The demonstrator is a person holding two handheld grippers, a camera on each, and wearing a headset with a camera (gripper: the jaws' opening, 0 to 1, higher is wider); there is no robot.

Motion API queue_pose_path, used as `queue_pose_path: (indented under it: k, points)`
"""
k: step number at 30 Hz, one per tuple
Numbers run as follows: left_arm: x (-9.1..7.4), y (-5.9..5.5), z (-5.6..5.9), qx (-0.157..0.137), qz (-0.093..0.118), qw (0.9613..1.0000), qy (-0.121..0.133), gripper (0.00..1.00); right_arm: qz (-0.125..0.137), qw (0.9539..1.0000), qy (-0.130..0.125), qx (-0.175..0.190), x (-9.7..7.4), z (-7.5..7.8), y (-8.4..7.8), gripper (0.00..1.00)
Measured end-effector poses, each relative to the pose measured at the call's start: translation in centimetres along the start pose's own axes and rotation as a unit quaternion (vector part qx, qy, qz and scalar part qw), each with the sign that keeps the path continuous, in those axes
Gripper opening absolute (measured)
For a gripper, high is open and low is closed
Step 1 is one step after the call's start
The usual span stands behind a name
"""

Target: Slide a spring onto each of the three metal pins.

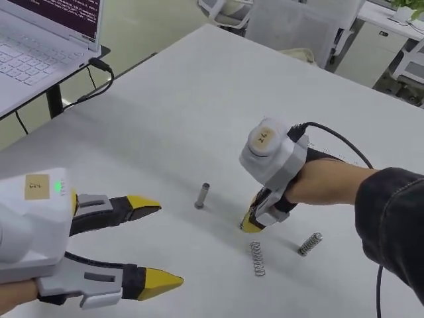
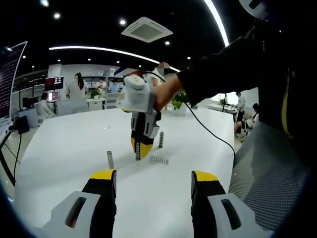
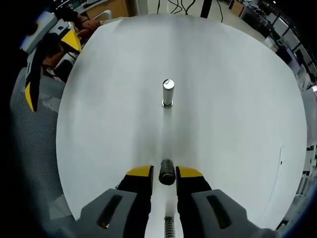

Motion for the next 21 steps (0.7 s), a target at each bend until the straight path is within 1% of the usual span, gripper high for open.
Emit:
queue_pose_path:
  k: [5,10,17,21]
  points:
    - [0.1,0.1,0.0,0.001,0.0,1.0,0.0,0.56,0.005,1.0,-0.001,0.007,-0.2,0.2,-0.1,0.21]
    - [0.1,0.2,0.1,0.003,0.0,1.0,-0.001,0.56,0.01,0.9999,-0.006,0.01,-0.6,0.3,-0.4,0.21]
    - [0.2,0.2,0.2,0.004,-0.002,1.0,-0.004,0.56,0.012,0.9996,-0.013,0.02,-1.3,0.3,-1.2,0.21]
    - [0.2,0.3,0.3,0.005,-0.003,1.0,-0.007,0.56,0.018,0.9993,-0.017,0.026,-1.8,0.2,-1.6,0.21]
Point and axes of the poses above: the centre of the closed fingertips' face, and the gripper's own axes: x roughly forward along the fingers, z roughly to its right, y roughly out of its top, the point moved 8 cm from there along -x, roughly backward along the fingers
